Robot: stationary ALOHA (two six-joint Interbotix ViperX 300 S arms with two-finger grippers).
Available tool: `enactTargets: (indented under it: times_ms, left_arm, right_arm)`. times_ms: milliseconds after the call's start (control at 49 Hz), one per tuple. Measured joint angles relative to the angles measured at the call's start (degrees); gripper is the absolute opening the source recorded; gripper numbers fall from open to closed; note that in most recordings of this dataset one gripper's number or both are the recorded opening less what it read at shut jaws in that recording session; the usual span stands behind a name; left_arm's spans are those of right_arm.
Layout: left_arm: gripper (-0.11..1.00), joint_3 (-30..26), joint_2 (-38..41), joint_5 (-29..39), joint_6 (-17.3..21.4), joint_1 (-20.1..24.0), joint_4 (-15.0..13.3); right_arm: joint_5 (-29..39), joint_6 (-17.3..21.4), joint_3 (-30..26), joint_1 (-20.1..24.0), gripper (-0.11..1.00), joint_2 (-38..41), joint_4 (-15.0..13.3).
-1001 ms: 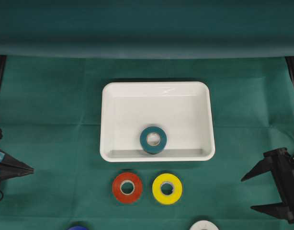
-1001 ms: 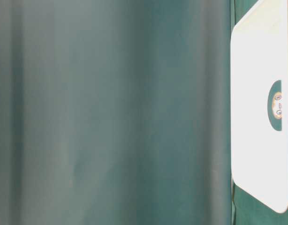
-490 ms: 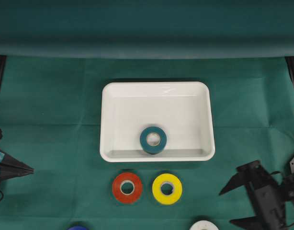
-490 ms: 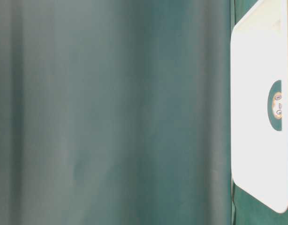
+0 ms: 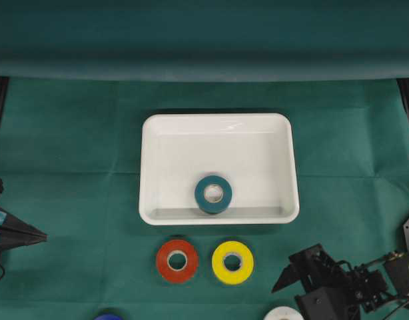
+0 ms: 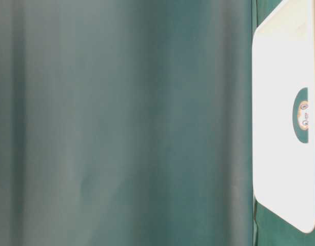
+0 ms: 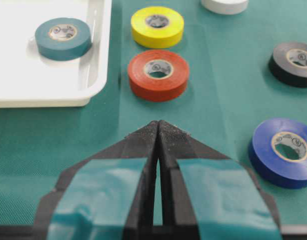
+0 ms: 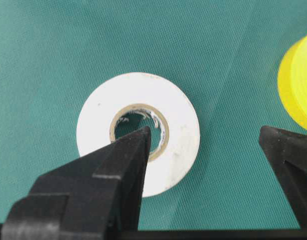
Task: Put the tape into the white case with the right arm.
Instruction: 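Move the right gripper to the white tape roll and grasp it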
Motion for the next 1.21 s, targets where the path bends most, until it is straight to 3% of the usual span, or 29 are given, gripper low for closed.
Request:
enactTargets:
  times_ms: [981,1062,1205]
  left_arm:
    - [0.00,0.09,0.00,0.00,0.00,0.00,0.00]
    - [0.00,0.00,-0.09,0.09,-0.09,0.00,0.00]
    - [0.00,0.00,0.00,0.00,0.00,0.00,0.00]
  right_arm:
    - [-1.76,0.00,-3.60,0.00,0.72,10.46,-0.18]
    - [-1.76,0.00,-3.69,-0.09,0.63,10.46,-0.18]
    - [-0.97,-0.09,-3.96,0.00,0.22,10.46,-0.18]
